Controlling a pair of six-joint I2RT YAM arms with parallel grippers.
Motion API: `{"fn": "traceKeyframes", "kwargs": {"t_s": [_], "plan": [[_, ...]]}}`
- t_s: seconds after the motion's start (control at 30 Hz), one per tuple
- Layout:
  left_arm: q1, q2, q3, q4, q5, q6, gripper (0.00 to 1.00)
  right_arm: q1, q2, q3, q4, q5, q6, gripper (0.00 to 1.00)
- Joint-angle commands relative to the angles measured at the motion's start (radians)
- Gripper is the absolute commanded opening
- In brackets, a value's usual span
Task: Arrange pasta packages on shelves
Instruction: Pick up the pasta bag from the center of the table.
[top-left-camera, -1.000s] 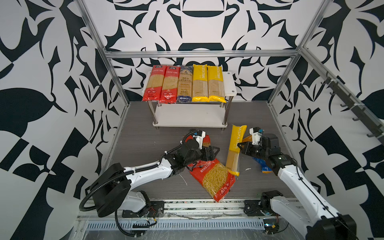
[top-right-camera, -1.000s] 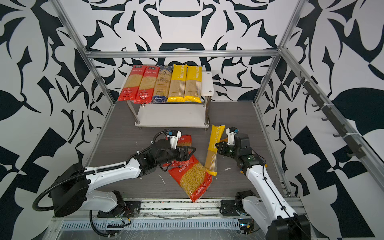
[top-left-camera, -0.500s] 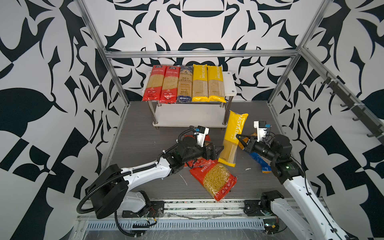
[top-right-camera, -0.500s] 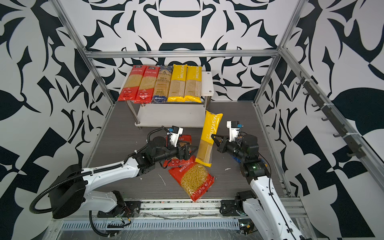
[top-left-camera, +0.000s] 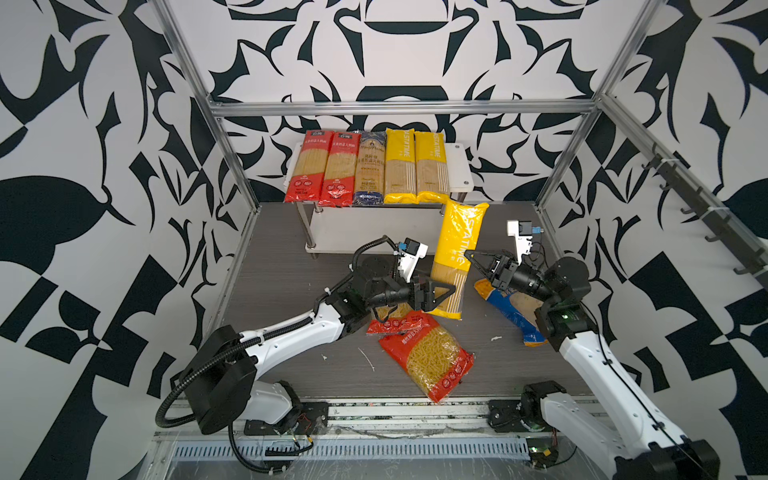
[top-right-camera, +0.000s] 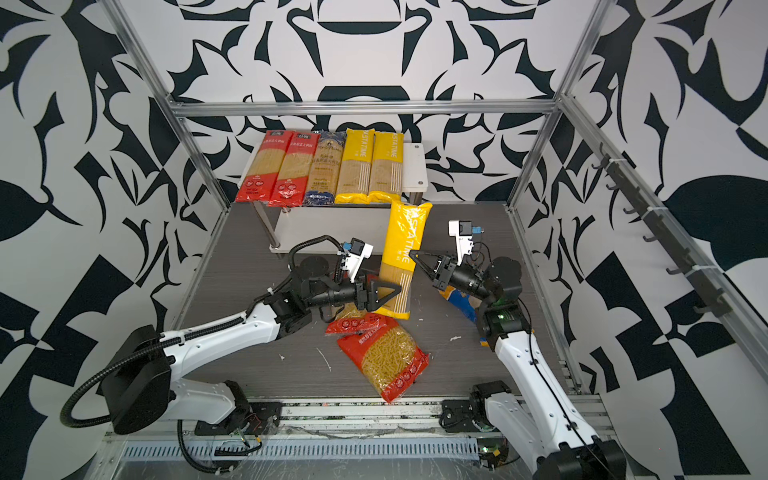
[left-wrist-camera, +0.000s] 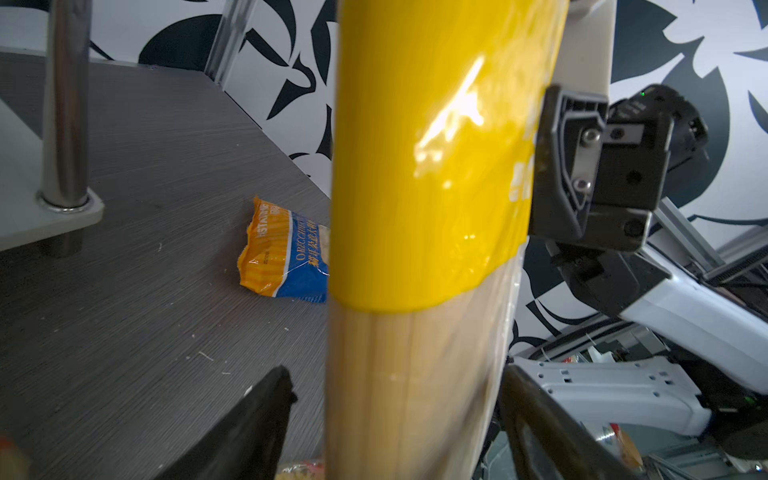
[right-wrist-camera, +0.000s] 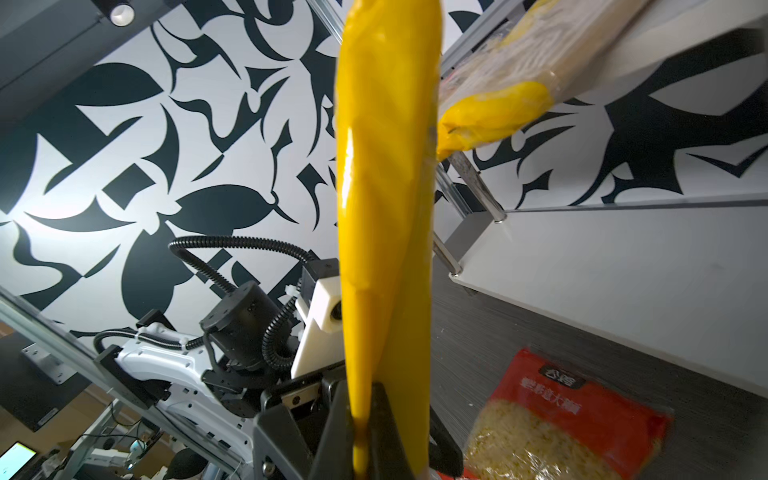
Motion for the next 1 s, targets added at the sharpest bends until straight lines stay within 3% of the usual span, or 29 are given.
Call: {"fn": "traceKeyframes", "kwargs": {"t_s": [0.0,0.2,0.33,0.5,0.77,0.97], "plan": [[0.016,-0.005,0.032,0.012,0.061,0.003,0.69,0.004,-0.018,0.096,0.247,-0.034,0.062,0.00],[0.038,-0.012,0.047,-0.005,0.077,-0.006,0.44,0.005,-0.003,0.105,0.214,-0.056,0.063,0.00],[0.038,-0.009,0.070,-0.007,0.095,-0.021,0.31,0.005,-0.012,0.104,0.149,-0.034,0.040,0.13],[0.038,-0.024,0.096,0.013,0.083,-0.058,0.25,0.004,-0.044,0.082,-0.006,0.054,-0.029,0.37],[0.038,-0.058,0.142,0.041,0.007,-0.107,0.15,0.002,-0.089,-0.005,-0.146,0.163,-0.068,0.50],[0.037,-0.072,0.193,0.024,0.019,-0.121,0.14,0.003,-0.092,-0.039,-0.137,0.150,-0.039,0.58]]}}
